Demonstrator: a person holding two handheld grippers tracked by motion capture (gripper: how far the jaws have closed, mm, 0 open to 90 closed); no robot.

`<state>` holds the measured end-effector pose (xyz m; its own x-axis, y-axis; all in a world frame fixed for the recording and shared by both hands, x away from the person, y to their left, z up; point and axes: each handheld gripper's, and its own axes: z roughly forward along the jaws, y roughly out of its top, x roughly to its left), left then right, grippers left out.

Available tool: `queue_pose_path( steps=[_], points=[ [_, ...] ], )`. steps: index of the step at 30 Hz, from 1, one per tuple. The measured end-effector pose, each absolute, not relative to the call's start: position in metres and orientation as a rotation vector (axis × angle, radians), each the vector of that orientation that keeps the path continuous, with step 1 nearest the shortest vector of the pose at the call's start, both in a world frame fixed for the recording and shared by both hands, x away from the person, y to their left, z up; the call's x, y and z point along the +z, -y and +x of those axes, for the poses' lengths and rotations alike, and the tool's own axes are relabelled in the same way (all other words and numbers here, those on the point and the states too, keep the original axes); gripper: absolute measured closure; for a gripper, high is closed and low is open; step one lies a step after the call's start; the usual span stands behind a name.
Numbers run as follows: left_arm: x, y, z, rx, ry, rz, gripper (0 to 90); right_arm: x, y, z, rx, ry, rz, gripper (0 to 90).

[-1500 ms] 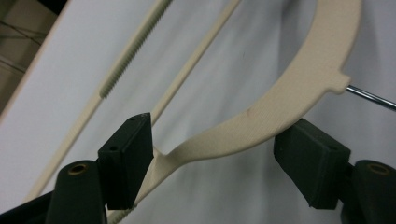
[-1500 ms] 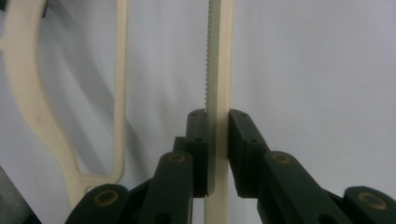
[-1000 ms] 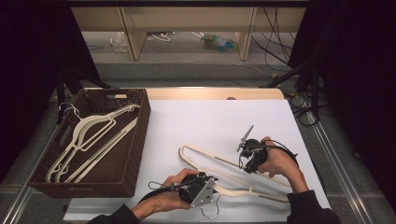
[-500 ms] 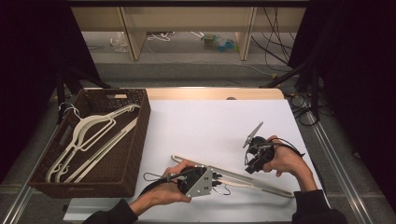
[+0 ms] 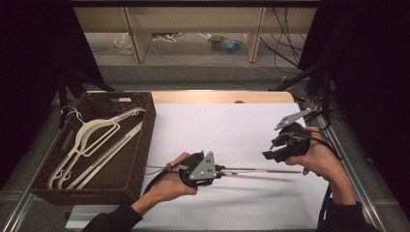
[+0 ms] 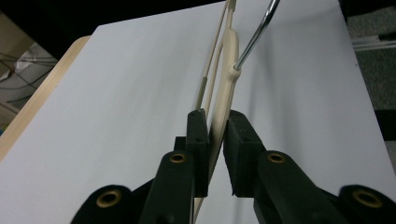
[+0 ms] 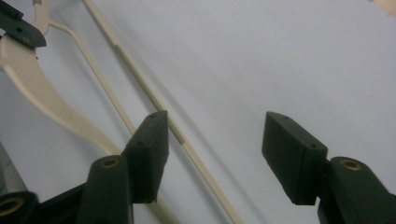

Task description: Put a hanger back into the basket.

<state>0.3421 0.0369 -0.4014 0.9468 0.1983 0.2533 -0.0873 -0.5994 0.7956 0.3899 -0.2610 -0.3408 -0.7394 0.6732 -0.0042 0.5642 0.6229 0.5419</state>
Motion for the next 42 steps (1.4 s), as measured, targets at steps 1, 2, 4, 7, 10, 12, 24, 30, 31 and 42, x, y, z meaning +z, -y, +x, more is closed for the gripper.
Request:
queue_pose_path(
  steps=[1,2,4,7,10,12,24,30,31,42],
  points=[
    [-0.401,-0.039,0.342,0.383,-0.151,2.149,80.9,-0.338,0.263,0.388,0.797,-2.613,1.048,40.6],
    [-0.398,-0.044,0.345,0.389,-0.16,2.173,81.4,-0.337,0.265,0.388,0.805,-2.603,1.035,39.4],
    [-0.394,-0.051,0.351,0.352,-0.226,2.15,82.1,-0.337,0.268,0.387,0.809,-2.588,1.008,38.5],
    [-0.391,-0.063,0.36,0.319,-0.316,2.112,84.5,-0.335,0.269,0.381,0.824,-2.584,1.002,38.4],
    [-0.39,-0.075,0.369,0.227,-0.433,2.071,85.8,-0.332,0.268,0.375,0.842,-2.576,1.002,38.2],
    [-0.391,-0.081,0.373,0.219,-0.461,2.055,85.8,-0.33,0.267,0.371,0.847,-2.571,0.989,38.1],
    [-0.373,-0.104,0.371,0.091,-0.62,2.069,85.8,-0.347,0.269,0.354,0.812,-2.647,0.982,38.1],
    [-0.357,-0.116,0.373,0.074,-0.682,2.08,85.8,-0.355,0.266,0.349,0.803,-2.673,0.944,38.0],
    [-0.354,-0.119,0.373,0.076,-0.684,2.083,85.8,-0.356,0.265,0.347,0.792,-2.678,0.97,38.0],
    [-0.308,-0.167,0.361,0.117,-0.751,2.036,85.8,-0.372,0.265,0.34,0.834,-2.682,0.95,34.3]
  ],
)
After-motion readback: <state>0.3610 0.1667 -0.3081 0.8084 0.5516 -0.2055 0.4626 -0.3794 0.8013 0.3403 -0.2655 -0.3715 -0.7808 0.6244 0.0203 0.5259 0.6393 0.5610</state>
